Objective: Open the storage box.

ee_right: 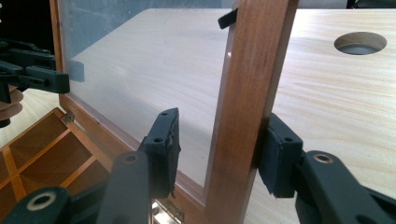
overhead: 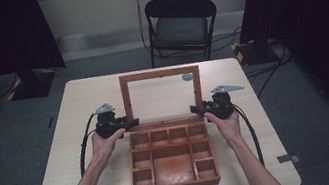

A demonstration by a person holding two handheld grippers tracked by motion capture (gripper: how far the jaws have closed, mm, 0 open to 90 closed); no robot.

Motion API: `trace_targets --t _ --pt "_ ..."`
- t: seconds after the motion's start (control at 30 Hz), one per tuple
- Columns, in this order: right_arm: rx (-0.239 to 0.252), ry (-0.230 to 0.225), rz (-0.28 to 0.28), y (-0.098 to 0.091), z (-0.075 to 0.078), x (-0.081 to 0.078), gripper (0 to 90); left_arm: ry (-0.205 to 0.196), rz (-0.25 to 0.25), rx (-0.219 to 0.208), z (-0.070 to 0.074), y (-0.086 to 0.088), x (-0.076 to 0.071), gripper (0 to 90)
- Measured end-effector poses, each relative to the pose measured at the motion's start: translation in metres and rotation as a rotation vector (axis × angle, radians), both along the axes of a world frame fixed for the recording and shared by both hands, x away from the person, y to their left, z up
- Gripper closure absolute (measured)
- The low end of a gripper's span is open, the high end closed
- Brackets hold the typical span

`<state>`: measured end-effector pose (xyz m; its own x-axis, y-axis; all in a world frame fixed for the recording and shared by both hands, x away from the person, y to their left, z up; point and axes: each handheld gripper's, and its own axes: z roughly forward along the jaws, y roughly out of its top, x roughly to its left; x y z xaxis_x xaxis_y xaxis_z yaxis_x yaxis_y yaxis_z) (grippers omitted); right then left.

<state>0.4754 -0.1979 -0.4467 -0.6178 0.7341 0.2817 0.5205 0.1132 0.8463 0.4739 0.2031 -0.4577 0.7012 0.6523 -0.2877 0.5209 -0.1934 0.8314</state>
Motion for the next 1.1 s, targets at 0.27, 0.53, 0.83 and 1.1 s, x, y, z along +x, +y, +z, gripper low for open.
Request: trace_targets --t 0.27,0.53,0.83,1.1 --pt "-0.002 0.003 -0.014 0.003 -0.003 0.004 50.2 0.015 0.008 -0.004 -0.001 0.001 0.005 56.3" --pt "-0.002 0.017 -0.020 0.005 -0.006 0.008 47.8 0.025 0.014 -0.017 -0.003 0.002 0.007 54.8" --pt "-0.021 0.028 -0.024 0.010 -0.008 0.013 42.3 0.033 0.034 -0.011 -0.006 0.004 0.010 52.6" --pt "-0.017 0.062 -0.036 0.014 -0.017 0.017 34.9 0.050 0.045 0.000 -0.010 0.005 0.012 48.8"
